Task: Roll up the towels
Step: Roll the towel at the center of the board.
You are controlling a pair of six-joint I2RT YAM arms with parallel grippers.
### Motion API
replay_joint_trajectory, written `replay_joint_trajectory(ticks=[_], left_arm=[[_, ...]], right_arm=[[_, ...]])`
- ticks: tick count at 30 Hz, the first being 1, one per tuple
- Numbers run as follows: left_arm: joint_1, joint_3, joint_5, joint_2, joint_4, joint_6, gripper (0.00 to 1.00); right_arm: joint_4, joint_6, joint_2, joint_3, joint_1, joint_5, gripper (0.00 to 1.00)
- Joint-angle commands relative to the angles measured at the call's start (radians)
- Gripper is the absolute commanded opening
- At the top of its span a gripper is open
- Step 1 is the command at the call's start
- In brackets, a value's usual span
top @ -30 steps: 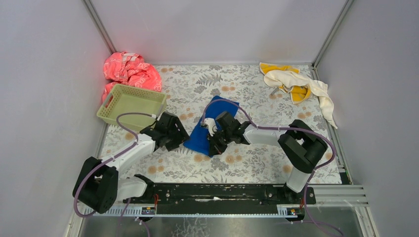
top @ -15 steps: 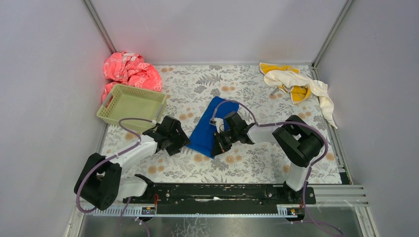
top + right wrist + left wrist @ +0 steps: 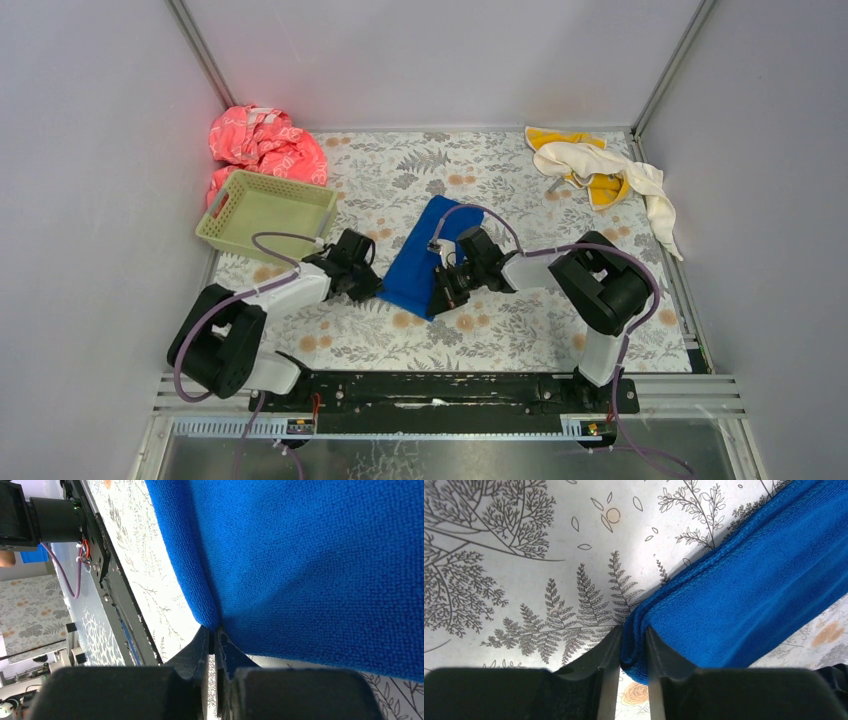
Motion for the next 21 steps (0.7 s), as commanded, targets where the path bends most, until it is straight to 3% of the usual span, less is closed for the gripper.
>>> replay_joint_trajectory(ticks=[1, 5, 10, 15, 21], left_arm=[[-0.010, 0.028, -0.049, 0.032, 0.001, 0.019, 0.17], [-0.013, 0.042, -0.046, 0.049, -0.006, 0.027, 0.05], [-0.017, 0.050, -0.034, 0.064, -0.006, 0.024, 0.03], [-0.021, 0.052, -0.033, 0.064, -0.010, 0.026, 0.02], [-0.021, 0.047, -0.030, 0.062, -0.012, 0.024, 0.02]], right_arm=[[-0.015, -0.041, -0.051, -0.013, -0.009, 0.067, 0.12], [-0.072, -0.113, -0.124, 0.005, 0.000, 0.102, 0.32], [-0.153, -0.263, -0.224, 0.040, 0.072, 0.259, 0.51], [-0.157, -0.353, -0.243, 0.058, 0.155, 0.420, 0.59], [-0.177, -0.411, -0.212, 0.094, 0.237, 0.512, 0.62]])
